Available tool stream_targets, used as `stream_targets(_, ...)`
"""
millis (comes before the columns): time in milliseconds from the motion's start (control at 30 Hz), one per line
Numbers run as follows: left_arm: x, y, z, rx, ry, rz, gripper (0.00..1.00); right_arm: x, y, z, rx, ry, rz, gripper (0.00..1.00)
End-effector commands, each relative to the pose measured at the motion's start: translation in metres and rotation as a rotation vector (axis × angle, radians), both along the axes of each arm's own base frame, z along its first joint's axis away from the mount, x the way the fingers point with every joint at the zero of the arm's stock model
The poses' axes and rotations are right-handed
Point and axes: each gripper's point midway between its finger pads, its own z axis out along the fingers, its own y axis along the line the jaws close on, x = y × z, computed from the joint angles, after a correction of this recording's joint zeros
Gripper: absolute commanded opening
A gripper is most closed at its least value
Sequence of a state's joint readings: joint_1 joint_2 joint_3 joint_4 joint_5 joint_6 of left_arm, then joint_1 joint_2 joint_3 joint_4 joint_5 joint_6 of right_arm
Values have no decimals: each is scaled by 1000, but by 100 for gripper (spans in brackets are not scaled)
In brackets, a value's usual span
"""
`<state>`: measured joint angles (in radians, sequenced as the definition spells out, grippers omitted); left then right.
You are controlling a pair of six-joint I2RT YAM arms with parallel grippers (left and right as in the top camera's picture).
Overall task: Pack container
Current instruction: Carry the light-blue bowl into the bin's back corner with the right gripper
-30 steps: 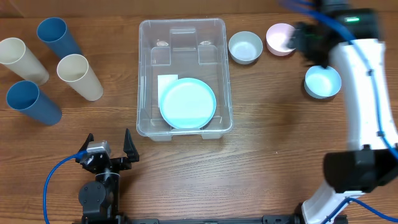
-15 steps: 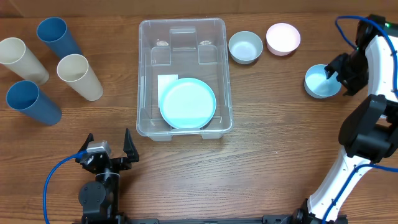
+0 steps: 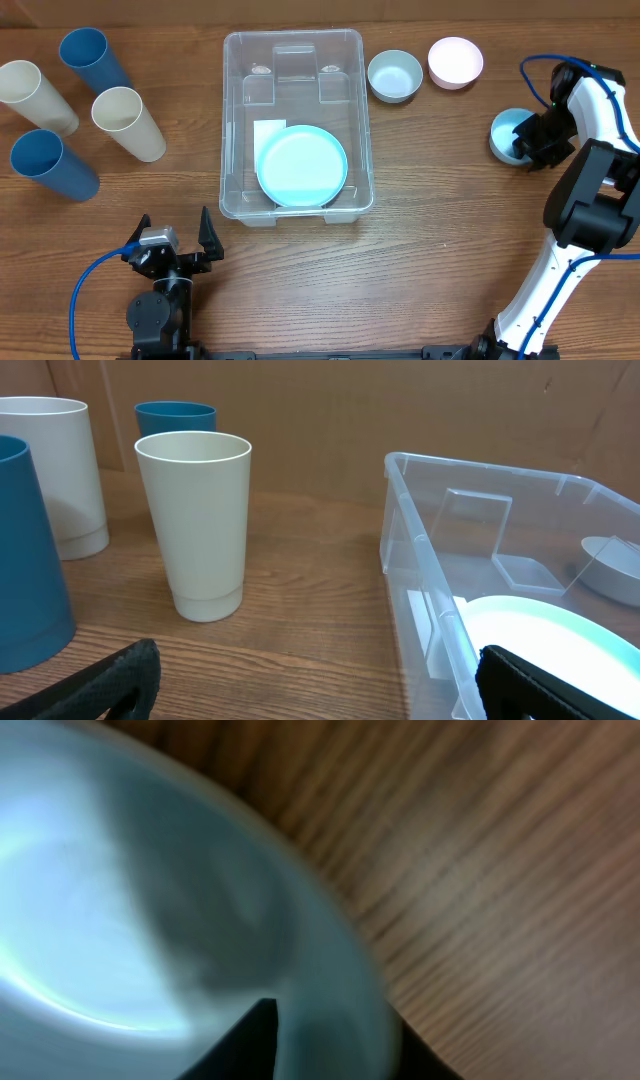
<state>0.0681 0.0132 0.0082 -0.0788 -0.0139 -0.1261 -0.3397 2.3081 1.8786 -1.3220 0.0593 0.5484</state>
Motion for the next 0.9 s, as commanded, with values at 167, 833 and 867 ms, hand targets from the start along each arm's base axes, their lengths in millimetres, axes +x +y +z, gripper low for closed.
stream_targets(167,0,-2,0,17,-4,-12,100,11,-8,36,-26,-40,-1,4)
stream_targets(833,0,-2,0,17,-4,-12,100,116,347,287,-241,-908,832,4)
stream_targets(867,0,-2,0,17,-4,-12,100,120,355,275,-248,-890,864,4)
